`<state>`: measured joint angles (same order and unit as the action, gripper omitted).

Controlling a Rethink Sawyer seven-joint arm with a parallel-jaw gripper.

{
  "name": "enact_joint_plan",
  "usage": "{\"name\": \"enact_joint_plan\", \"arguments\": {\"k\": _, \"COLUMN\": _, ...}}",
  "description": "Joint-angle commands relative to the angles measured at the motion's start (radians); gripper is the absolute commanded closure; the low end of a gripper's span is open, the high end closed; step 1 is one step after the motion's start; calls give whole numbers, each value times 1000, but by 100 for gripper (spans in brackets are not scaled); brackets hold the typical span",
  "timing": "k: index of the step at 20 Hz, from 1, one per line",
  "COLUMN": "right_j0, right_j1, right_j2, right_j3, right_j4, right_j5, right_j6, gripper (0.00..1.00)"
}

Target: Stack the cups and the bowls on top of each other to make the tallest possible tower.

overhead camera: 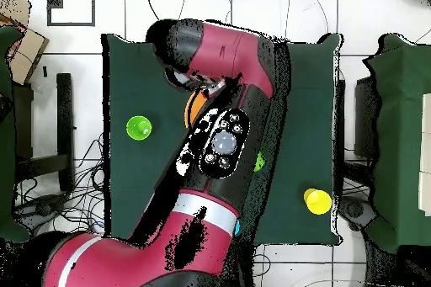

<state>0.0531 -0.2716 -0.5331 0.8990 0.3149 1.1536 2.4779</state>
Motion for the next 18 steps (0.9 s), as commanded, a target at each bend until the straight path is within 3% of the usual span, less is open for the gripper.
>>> {"name": "enact_joint_plan", "arguments": {"k": 1, "right_j0": -4, "right_j1": -25, "right_j2": 66, "right_j3": 94, "right_j4": -17, "right_j5": -67, "right_j6": 127, "gripper": 100}}
{"name": "enact_joint_plan", "arguments": {"k": 18, "right_j0": -15, "right_j1": -28, "right_j2": 78, "right_j3": 109, "right_j4": -17, "right_j5": -110, "right_j6": 111, "gripper": 100}}
